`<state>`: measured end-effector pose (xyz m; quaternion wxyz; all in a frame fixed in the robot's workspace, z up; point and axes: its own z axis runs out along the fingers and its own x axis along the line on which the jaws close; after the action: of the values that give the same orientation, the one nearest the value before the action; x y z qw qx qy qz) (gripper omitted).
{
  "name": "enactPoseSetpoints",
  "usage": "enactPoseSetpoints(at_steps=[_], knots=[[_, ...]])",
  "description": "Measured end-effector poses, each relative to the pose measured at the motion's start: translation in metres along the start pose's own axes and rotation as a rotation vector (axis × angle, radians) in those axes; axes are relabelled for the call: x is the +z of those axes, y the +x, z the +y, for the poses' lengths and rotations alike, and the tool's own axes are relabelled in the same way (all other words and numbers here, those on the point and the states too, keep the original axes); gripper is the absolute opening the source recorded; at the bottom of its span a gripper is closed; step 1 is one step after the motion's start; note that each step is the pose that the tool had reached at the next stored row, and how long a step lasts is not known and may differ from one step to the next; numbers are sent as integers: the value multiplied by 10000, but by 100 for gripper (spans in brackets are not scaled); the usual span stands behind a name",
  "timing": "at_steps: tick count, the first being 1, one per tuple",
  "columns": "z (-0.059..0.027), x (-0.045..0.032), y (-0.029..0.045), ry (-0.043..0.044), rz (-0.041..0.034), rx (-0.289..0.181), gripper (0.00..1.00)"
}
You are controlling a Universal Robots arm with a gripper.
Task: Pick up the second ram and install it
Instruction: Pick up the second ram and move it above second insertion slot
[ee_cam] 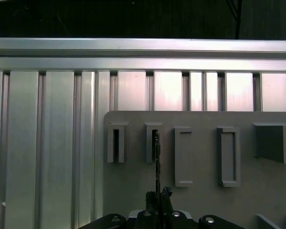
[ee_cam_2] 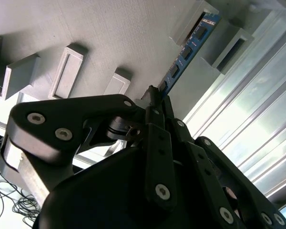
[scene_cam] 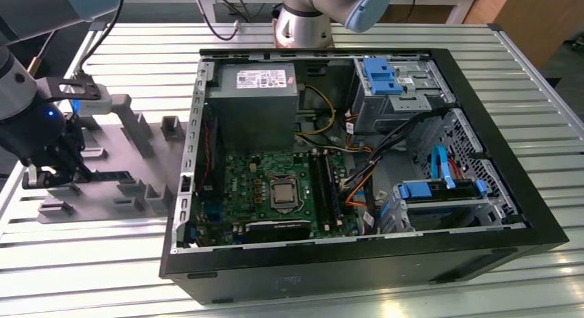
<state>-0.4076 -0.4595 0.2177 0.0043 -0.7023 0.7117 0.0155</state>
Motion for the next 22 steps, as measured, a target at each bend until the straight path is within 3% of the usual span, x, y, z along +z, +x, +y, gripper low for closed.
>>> enactPoseSetpoints(at_steps=[10, 22], knots=[[0, -15, -2, -2, 3, -1, 14], [2, -131, -8, -1, 4, 0, 14]])
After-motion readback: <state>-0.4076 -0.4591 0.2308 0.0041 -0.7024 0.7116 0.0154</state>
